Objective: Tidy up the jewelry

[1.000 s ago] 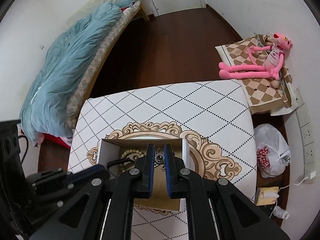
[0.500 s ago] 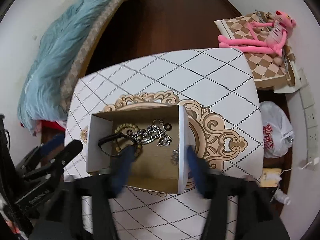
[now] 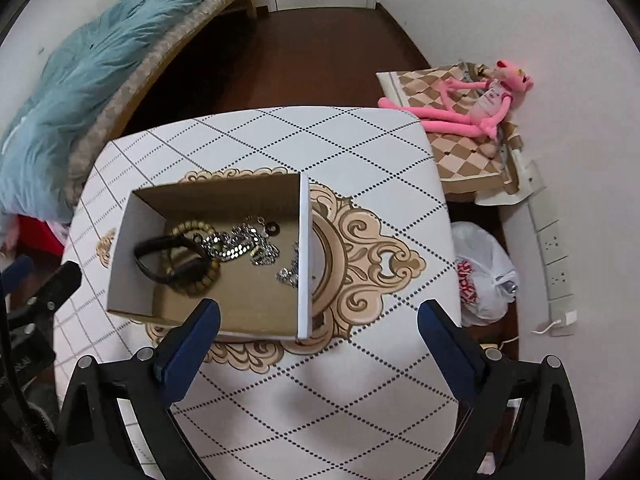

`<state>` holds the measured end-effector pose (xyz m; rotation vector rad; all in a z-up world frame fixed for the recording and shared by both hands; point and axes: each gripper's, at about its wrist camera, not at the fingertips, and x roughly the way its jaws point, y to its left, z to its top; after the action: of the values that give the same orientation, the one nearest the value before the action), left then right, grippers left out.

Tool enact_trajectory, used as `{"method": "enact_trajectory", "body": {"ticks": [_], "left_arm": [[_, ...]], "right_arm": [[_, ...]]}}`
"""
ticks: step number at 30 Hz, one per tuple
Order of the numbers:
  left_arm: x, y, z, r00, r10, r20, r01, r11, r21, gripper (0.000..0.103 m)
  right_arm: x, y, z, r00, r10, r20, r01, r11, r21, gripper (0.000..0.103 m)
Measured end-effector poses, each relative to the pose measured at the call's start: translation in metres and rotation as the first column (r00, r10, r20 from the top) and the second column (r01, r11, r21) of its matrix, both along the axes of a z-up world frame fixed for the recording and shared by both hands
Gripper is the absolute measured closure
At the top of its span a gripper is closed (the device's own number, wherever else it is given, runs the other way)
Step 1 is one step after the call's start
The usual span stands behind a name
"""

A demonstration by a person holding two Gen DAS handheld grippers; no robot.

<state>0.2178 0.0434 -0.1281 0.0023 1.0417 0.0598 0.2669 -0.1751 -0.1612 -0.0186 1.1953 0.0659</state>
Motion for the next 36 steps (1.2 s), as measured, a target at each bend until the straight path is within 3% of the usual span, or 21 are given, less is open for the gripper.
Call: {"method": "enact_trajectory", "body": {"ticks": [8, 24, 36], "left_arm": [[-0.029, -0.004, 0.028, 0.999, 0.001, 0.033, -0.001, 1.0, -0.009, 0.0], [-0.12, -0.011, 0.138, 0.98, -0.012, 0.199, 0.019, 0.999, -0.031, 0.0], [-0.171, -0.011, 0.185, 0.966, 0.009, 0.258, -0.002, 1.0, -0.026, 0.0]], "right_arm": [[-0.031, 0.005, 0.026, 0.998, -0.006, 0.063, 0.006, 1.0, -0.009, 0.001], [-0.135, 0.001, 0.154, 0.951, -0.022, 0.307, 0.027, 1.0, -0.011, 0.001], [-0.198, 0.0, 0.223, 0.911, -0.019, 0.413, 0.025, 1.0, -0.01, 0.0]]}}
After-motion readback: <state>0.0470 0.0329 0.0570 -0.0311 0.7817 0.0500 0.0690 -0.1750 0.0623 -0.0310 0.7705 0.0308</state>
